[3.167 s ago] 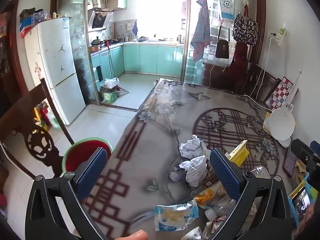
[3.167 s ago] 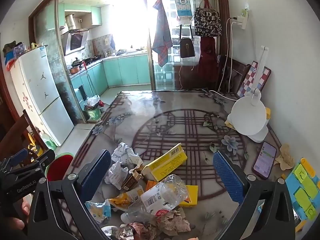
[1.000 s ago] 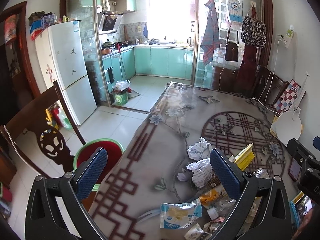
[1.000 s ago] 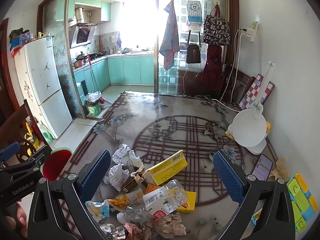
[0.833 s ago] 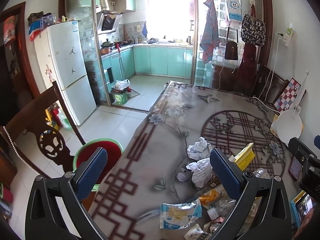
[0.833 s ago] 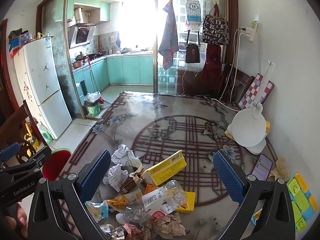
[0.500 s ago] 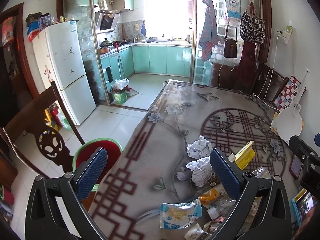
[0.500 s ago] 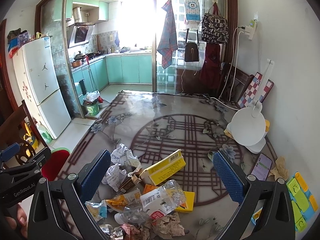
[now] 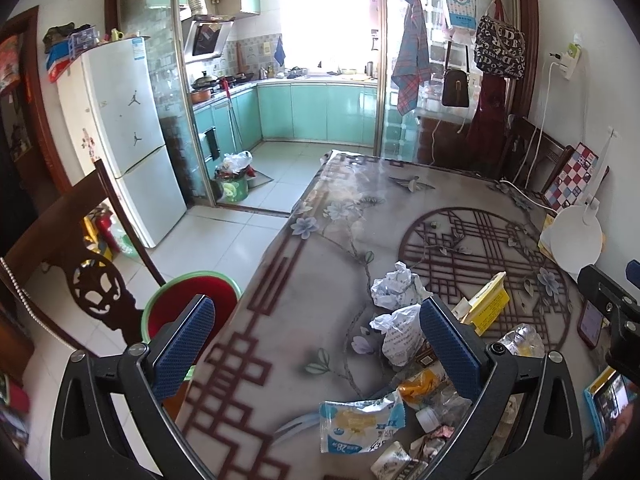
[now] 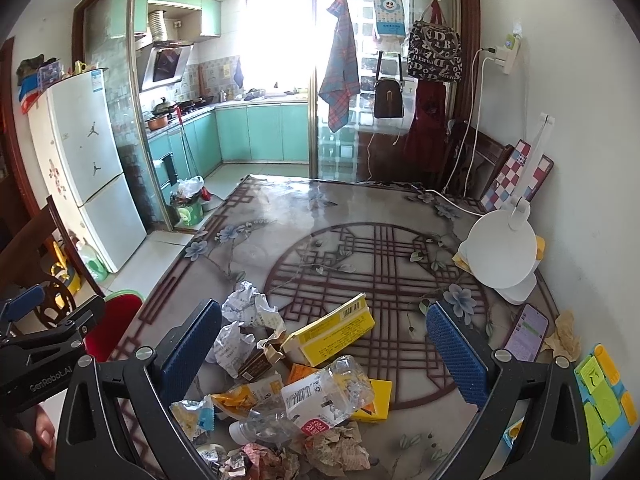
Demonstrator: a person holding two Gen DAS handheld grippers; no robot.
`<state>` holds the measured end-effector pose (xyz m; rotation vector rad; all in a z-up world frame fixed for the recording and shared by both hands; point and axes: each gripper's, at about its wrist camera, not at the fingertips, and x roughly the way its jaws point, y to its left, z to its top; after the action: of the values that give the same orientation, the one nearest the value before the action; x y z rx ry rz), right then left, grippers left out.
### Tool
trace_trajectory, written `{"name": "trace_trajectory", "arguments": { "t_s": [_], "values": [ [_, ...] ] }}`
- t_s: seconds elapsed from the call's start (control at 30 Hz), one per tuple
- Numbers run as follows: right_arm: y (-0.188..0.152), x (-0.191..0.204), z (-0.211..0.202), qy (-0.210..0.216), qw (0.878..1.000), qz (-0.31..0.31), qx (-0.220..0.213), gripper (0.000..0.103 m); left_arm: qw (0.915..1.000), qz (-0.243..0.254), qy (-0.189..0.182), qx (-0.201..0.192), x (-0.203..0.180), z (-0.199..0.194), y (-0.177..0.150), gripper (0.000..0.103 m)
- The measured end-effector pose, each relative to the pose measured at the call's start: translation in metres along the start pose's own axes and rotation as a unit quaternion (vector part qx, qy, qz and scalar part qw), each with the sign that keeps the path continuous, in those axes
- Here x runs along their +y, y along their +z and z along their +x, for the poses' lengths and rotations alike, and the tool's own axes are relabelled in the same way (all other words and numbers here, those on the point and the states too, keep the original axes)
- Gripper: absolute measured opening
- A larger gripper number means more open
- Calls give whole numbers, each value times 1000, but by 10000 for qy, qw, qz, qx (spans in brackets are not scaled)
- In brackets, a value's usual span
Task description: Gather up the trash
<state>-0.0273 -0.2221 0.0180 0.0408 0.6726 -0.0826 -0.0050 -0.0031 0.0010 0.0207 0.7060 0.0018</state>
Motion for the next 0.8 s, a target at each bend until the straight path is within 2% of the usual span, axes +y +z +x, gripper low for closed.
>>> {"name": "trace_trajectory", "arguments": {
  "t_s": [0.1, 0.13, 0.2, 0.27, 0.37, 0.47, 0.53, 0.63, 0.67, 0.7, 0.77, 0.8],
  "values": [
    [-2, -15, 2, 429, 9990, -10, 128, 103, 9973, 363, -566, 309, -5, 5, -8, 103],
    [-4, -21, 3, 566, 9982, -24, 184, 103, 9940, 549, -801, 502, -9, 9, -15, 103],
    [-10, -31, 5, 576, 9979, -58, 285, 103, 9838, 834, -1284, 935, -19, 17, -33, 103],
    [-19, -38, 10, 478, 9979, -147, 417, 103, 9684, 1069, -1710, 1468, -32, 27, -62, 103],
    [-34, -43, 16, 474, 9963, -257, 668, 103, 9454, 1411, -1968, 2184, -48, 38, -104, 96],
    [-49, -48, 22, 466, 9946, -302, 873, 103, 9229, 1288, -2237, 2857, -55, 56, -131, 95],
    [-56, -52, 30, 461, 9932, -252, 1039, 103, 9114, 1111, -2355, 3186, -58, 69, -142, 94],
    [-67, -56, 39, 525, 9910, -145, 1225, 103, 9007, 925, -2351, 3535, -61, 89, -155, 66],
    [-70, -56, 42, 525, 9903, -156, 1274, 103, 8982, 821, -2340, 3630, -61, 96, -158, 51],
    [-73, -55, 44, 505, 9896, -194, 1334, 103, 8964, 685, -2411, 3655, -59, 97, -158, 46],
    [-83, -55, 51, 498, 9868, -277, 1515, 103, 8968, 485, -2562, 3574, -54, 97, -152, 29],
    [-88, -54, 54, 547, 9851, -290, 1603, 102, 9019, 455, -2480, 3509, -52, 95, -146, 25]
  ]
}}
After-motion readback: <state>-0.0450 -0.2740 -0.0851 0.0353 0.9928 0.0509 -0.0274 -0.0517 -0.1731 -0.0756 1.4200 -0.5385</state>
